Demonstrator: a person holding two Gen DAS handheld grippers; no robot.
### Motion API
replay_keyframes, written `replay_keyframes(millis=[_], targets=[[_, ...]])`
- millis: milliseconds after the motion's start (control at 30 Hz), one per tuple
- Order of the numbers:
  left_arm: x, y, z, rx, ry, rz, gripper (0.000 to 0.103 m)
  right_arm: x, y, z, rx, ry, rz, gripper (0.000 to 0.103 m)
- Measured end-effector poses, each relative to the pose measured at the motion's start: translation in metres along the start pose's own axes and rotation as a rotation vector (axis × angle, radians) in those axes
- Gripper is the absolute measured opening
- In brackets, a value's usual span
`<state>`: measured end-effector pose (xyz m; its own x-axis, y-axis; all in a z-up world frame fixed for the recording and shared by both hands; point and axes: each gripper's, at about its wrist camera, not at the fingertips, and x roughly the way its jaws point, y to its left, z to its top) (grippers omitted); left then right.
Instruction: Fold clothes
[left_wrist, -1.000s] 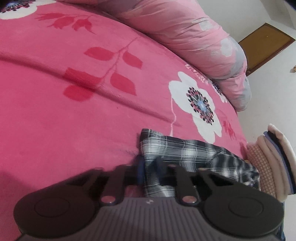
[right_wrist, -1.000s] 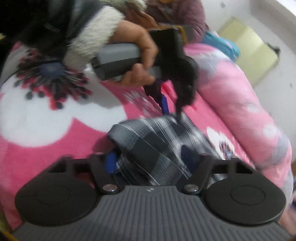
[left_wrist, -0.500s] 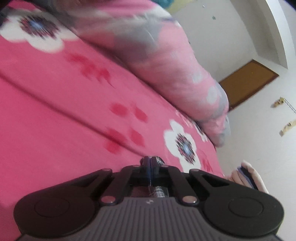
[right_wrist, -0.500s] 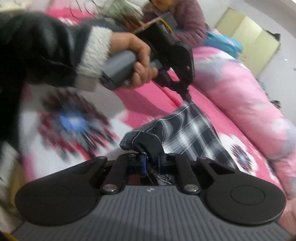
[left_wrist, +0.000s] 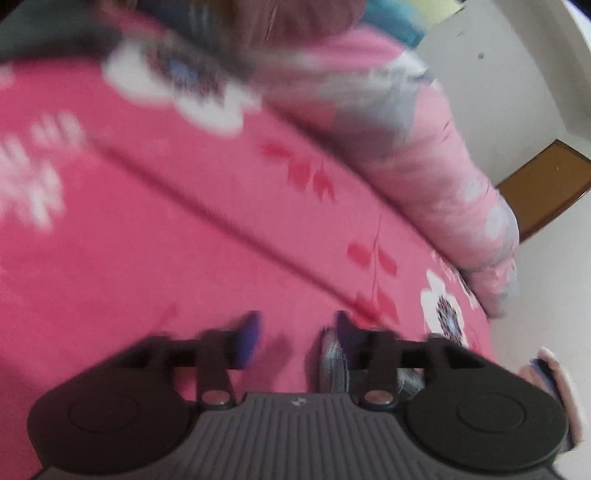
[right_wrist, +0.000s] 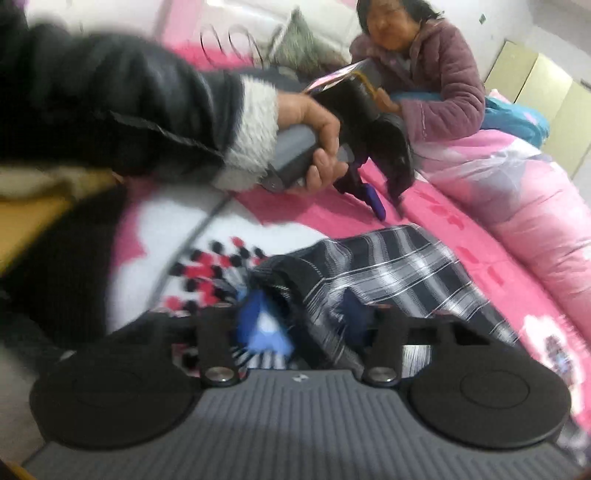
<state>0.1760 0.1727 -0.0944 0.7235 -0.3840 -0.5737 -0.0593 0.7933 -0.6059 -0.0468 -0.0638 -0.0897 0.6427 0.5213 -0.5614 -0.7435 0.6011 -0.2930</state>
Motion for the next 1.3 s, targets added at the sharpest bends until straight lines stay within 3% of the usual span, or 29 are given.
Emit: replay_keyframes(millis=[67,167,267,433,600,733,933,1200,1300], targets=[[-0.02,-0.017,-0.004,0.074,-0.046,0.014,0.054,-0.022,-0.012,-0.007,0.075,-0.033,0.039,0.055],[-0.046,-0.051,-0.019,0.207,-0.067,-0.025,0.06,-0.046,-0.045,-0.028,0.305,-0.059,0.018,0.054],[-0.053,-0.092,-0.052,0.382,-0.045,-0.053,0.068,-0.061,-0.075,-0.054,0.497,-0.067,-0.093,0.053],[-0.036,-0.142,-0.122,0.647,0.054,-0.031,0.068,-0.102,-0.118,-0.096,0.703,-0.143,-0.317,0.051],[-0.016,-0.153,-0.164,0.724,0.138,0.057,0.068,-0.139,-0.153,-0.144,0.825,-0.171,-0.501,0.052],[-0.017,-0.158,-0.164,0.71,0.132,0.084,0.068,-0.151,-0.186,-0.188,0.95,-0.185,-0.536,0.055],[0.008,-0.171,-0.169,0.701,0.15,0.166,0.068,-0.137,-0.233,-0.235,1.112,-0.159,-0.455,0.059],[0.024,-0.181,-0.177,0.726,0.142,0.268,0.078,-0.117,-0.272,-0.249,1.166,-0.101,-0.243,0.063],[0.026,-0.184,-0.178,0.727,0.143,0.286,0.078,-0.121,-0.284,-0.251,1.208,-0.125,-0.194,0.063]])
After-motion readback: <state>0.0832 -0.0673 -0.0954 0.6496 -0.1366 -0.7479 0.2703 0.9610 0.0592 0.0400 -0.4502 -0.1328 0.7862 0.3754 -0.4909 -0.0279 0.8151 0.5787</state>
